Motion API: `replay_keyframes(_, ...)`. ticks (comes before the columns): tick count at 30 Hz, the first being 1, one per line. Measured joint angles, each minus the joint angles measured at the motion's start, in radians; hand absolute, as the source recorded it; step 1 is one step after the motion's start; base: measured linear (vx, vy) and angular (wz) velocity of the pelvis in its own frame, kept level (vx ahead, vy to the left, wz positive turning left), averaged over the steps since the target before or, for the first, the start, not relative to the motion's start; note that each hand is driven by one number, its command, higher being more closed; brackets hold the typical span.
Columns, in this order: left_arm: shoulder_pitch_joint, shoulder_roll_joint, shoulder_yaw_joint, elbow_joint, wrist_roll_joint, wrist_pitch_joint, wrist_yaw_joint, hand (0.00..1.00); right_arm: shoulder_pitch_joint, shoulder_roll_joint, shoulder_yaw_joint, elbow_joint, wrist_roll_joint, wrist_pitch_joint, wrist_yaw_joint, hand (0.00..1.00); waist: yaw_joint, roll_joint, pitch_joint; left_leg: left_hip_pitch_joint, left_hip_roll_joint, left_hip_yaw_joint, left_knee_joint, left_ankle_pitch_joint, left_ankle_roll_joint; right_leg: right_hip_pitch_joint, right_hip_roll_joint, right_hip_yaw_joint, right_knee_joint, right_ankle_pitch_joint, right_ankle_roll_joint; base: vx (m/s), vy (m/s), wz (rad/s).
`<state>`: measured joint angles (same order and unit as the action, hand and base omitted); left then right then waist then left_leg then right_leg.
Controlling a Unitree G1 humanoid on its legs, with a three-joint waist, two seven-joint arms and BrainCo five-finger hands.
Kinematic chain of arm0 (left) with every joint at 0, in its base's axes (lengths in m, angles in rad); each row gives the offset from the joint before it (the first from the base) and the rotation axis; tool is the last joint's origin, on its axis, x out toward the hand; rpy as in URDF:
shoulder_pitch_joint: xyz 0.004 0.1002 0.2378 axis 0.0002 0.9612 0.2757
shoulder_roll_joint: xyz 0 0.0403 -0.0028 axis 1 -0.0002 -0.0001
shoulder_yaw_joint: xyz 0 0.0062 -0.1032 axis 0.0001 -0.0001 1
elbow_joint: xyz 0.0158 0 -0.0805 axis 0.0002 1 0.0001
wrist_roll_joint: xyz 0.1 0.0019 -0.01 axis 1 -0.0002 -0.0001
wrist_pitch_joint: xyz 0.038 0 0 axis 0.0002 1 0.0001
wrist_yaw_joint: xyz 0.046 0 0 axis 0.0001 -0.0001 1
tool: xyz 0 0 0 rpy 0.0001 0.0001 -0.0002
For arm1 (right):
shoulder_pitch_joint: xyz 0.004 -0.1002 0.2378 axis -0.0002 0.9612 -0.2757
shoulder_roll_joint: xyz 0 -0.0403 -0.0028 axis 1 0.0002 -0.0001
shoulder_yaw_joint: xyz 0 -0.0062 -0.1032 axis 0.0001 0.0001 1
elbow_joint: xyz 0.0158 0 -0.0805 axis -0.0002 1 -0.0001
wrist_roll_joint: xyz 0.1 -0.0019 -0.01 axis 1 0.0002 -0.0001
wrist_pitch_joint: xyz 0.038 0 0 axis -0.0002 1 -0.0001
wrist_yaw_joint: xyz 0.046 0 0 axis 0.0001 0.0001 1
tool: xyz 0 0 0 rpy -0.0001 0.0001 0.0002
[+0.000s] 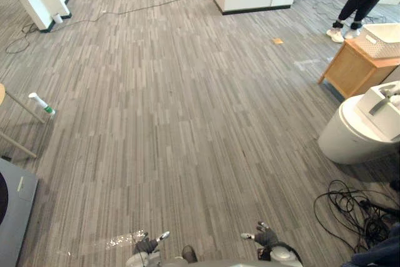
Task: Organize washtable
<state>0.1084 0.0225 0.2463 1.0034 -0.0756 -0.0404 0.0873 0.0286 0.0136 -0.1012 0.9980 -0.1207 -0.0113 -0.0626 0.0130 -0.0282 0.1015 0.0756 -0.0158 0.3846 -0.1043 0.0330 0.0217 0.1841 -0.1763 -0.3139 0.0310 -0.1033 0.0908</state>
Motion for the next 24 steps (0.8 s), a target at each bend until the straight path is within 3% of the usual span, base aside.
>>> replay_keyframes(6,-0.003,-0.001,0.001,0.001,0.0,0.014,0.005,0.0,0.0,0.0,-0.05,0.014,0.037,0.011,-0.01,0.0,0.001,0.001,0.001,0.001,-0.001,0.0,0.0,0.0,0.0,0.002,-0.001,-0.002,-0.001,0.0,0.0,0.0,0.0,0.0)
replay_keyframes(14,-0.011,-0.022,0.074,0.01,0.0,0.035,0.029,0.0,-0.001,-0.001,-0.225,0.04,0.15,0.039,-0.07,0.0,0.001,0.012,0.008,0.025,0.0,0.005,0.001,0.001,-0.001,0.03,-0.001,-0.002,-0.017,0.0,0.0,-0.01,-0.025,-0.02)
replay_keyframes(24,-0.011,-0.027,0.081,0.01,-0.001,0.035,0.029,0.0,-0.007,-0.002,-0.295,0.039,0.15,0.041,-0.072,0.0,0.004,0.025,0.016,0.01,-0.001,0.019,0.001,0.001,-0.004,0.008,-0.001,0.019,-0.018,-0.022,0.013,-0.03,-0.063,-0.06)
